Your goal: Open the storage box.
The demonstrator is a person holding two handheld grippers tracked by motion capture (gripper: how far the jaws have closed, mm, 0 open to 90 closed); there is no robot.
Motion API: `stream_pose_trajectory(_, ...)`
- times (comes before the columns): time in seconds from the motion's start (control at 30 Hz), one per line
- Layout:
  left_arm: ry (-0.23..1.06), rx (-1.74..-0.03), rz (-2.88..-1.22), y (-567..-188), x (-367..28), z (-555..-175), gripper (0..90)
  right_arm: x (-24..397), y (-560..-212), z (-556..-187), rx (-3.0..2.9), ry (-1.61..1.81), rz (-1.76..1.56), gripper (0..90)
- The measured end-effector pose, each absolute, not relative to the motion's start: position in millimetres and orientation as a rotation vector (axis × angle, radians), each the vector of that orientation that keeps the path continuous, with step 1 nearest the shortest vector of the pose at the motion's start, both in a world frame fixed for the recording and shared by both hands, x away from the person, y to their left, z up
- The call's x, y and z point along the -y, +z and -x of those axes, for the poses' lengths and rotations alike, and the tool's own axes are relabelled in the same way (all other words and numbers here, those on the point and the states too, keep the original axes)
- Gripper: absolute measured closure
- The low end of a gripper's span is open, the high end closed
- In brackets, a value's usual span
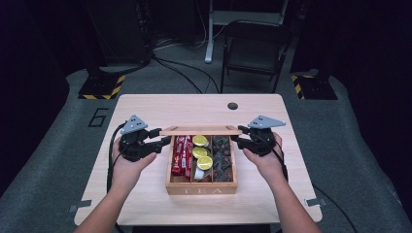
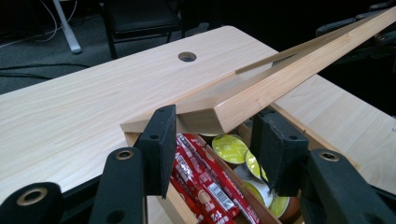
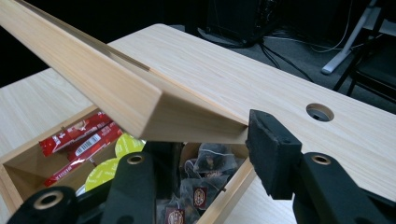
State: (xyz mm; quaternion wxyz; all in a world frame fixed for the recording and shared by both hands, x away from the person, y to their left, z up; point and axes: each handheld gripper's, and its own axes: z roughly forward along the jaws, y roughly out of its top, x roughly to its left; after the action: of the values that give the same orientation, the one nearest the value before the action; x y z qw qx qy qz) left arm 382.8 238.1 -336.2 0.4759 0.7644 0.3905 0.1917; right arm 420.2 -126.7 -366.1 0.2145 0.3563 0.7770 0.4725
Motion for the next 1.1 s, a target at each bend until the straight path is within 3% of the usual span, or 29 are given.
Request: stream_pose_trajectory(1.1,0.509,-0.977,-1.810,-330.9,-238.6,-387.8,52.9,129.2,-360.9,-440.9,-2.152,1.367,-1.001,55.5)
